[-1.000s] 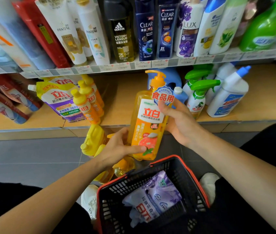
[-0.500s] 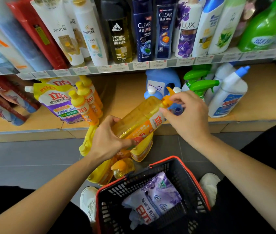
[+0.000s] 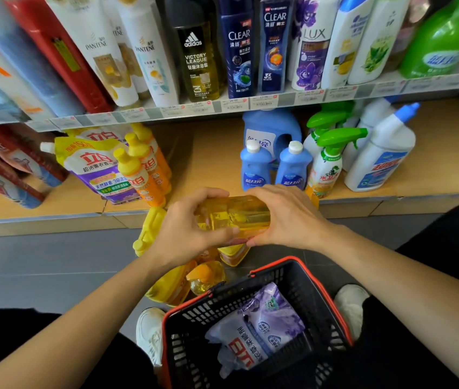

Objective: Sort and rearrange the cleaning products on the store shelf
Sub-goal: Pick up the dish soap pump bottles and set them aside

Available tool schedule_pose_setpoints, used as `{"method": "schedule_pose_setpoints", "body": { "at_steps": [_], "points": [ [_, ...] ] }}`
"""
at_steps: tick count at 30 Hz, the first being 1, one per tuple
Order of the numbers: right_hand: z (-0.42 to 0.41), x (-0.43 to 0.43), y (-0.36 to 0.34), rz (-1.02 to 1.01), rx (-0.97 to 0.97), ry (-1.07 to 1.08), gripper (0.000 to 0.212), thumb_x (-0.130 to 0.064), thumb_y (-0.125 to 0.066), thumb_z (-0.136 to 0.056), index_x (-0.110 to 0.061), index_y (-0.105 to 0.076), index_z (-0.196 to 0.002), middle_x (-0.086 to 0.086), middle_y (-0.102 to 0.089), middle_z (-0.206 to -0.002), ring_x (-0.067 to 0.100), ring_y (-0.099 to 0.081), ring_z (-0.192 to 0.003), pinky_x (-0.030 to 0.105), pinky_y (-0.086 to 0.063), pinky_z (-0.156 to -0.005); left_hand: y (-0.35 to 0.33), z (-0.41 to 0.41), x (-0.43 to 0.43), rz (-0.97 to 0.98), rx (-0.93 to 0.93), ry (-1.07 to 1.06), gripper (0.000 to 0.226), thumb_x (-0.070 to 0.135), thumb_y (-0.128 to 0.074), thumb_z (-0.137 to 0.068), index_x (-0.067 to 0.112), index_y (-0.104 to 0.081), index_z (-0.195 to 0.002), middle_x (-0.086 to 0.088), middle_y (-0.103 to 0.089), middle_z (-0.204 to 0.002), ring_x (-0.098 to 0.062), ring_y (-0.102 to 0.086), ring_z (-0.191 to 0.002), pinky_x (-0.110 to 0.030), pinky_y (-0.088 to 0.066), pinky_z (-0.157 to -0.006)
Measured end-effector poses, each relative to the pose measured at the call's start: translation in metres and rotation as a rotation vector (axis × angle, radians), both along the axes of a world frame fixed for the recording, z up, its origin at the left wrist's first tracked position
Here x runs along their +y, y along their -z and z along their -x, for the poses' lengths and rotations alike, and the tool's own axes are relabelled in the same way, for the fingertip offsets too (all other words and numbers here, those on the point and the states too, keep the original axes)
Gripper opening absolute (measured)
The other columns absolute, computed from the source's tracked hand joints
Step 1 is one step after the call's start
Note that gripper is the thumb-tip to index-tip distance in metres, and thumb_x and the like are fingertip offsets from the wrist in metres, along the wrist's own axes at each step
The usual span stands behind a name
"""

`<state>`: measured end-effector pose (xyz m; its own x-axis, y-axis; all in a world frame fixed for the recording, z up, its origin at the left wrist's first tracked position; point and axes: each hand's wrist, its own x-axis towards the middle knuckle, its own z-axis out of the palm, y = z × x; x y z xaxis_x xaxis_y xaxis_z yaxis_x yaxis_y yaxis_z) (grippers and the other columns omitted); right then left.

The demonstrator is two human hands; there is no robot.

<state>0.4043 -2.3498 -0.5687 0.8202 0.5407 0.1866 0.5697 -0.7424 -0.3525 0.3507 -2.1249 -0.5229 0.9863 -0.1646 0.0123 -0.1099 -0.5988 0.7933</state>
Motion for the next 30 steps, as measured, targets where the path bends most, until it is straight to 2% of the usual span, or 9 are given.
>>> {"method": "schedule_pose_setpoints", "body": {
  "at_steps": [4, 7, 10, 15, 17, 19, 23, 27, 30],
  "points": [
    [-0.001, -0.001, 0.006, -0.095, 0.091, -0.007, 0.094, -0.072, -0.081, -0.052, -0.028, -0.054, -0.131, -0.009, -0.065, -0.113, 0.018, -0.061, -0.103, 0.033, -0.043, -0.084, -0.004, 0.0, 0.007, 0.281, 0.12, 0.009, 0.039, 0.032, -0.075, -0.087, 0.014, -0.071, -0.121, -0.006, -0.075, -0.109, -0.026, -0.069, -0.104, -0.045, -0.057, -0.091],
    [0.002, 0.002, 0.008, -0.167, 0.189, -0.005, 0.098, -0.068, -0.084, -0.052, -0.027, -0.054, -0.135, -0.008, -0.064, -0.121, 0.016, -0.059, -0.11, 0.04, -0.047, -0.095, -0.004, 0.0, 0.008, 0.345, 0.139, -0.012, 0.033, 0.032, -0.066, -0.087, 0.017, -0.074, -0.116, -0.018, -0.072, -0.11, -0.038, -0.065, -0.108, -0.057, -0.052, -0.095],
    [0.005, 0.005, 0.01, -0.214, 0.272, 0.011, 0.101, -0.067, -0.086, -0.052, -0.027, -0.052, -0.138, -0.008, -0.062, -0.127, 0.015, -0.057, -0.115, 0.044, -0.048, -0.098, -0.004, -0.002, 0.012, 0.373, 0.157, -0.051, 0.032, 0.033, -0.059, -0.091, 0.017, -0.076, -0.113, -0.02, -0.072, -0.11, -0.036, -0.066, -0.109, -0.062, -0.051, -0.098],
    [0.006, 0.008, 0.012, -0.334, 0.369, 0.05, 0.099, -0.057, -0.091, -0.053, -0.027, -0.053, -0.139, -0.013, -0.06, -0.128, 0.005, -0.056, -0.117, 0.04, -0.049, -0.101, 0.0, 0.0, 0.018, 0.318, 0.03, 0.014, 0.032, 0.017, -0.053, -0.101, 0.012, -0.067, -0.13, -0.005, -0.071, -0.125, -0.019, -0.063, -0.121, -0.055, -0.05, -0.103],
    [0.006, 0.009, 0.012, -0.395, 0.396, 0.075, 0.098, -0.054, -0.092, -0.053, -0.026, -0.054, -0.138, -0.015, -0.06, -0.127, 0.001, -0.054, -0.117, 0.038, -0.049, -0.103, 0.002, 0.002, 0.017, 0.269, -0.055, 0.079, 0.037, 0.016, -0.054, -0.102, 0.018, -0.059, -0.139, -0.001, -0.059, -0.145, -0.014, -0.05, -0.138, -0.051, -0.043, -0.113],
    [0.005, 0.011, 0.012, -0.443, 0.413, 0.091, 0.096, -0.055, -0.092, -0.053, -0.024, -0.055, -0.136, -0.011, -0.063, -0.128, 0.006, -0.058, -0.118, 0.039, -0.05, -0.102, 0.004, 0.005, 0.016, 0.185, -0.145, 0.127, 0.044, 0.021, -0.053, -0.103, 0.02, -0.051, -0.147, 0.004, -0.043, -0.158, -0.009, -0.035, -0.148, -0.049, -0.034, -0.121],
    [0.006, 0.014, 0.012, -0.544, 0.419, 0.136, 0.09, -0.05, -0.095, -0.053, -0.024, -0.06, -0.131, -0.01, -0.068, -0.119, 0.006, -0.063, -0.111, 0.035, -0.053, -0.097, 0.006, 0.009, 0.016, 0.091, -0.225, 0.162, 0.049, 0.019, -0.05, -0.104, 0.019, -0.04, -0.153, 0.007, -0.031, -0.164, -0.014, -0.02, -0.155, -0.052, -0.021, -0.125],
    [0.006, 0.014, 0.012, -0.604, 0.436, 0.158, 0.083, -0.046, -0.095, -0.056, -0.025, -0.061, -0.128, -0.01, -0.07, -0.114, 0.003, -0.065, -0.106, 0.03, -0.055, -0.092, 0.006, 0.014, 0.014, 0.102, -0.283, 0.147, 0.049, 0.009, -0.057, -0.101, 0.017, -0.047, -0.148, 0.005, -0.047, -0.154, -0.016, -0.028, -0.152, -0.047, -0.032, -0.122],
    [0.005, 0.014, 0.012, -0.565, 0.435, 0.157, 0.086, -0.049, -0.095, -0.055, -0.024, -0.06, -0.13, -0.009, -0.069, -0.116, 0.005, -0.064, -0.108, 0.034, -0.055, -0.094, 0.006, 0.016, 0.015, 0.134, -0.292, 0.049, 0.041, 0.011, -0.065, -0.096, 0.015, -0.06, -0.136, 0.008, -0.061, -0.138, -0.008, -0.05, -0.138, -0.037, -0.048, -0.11]
  ]
}}
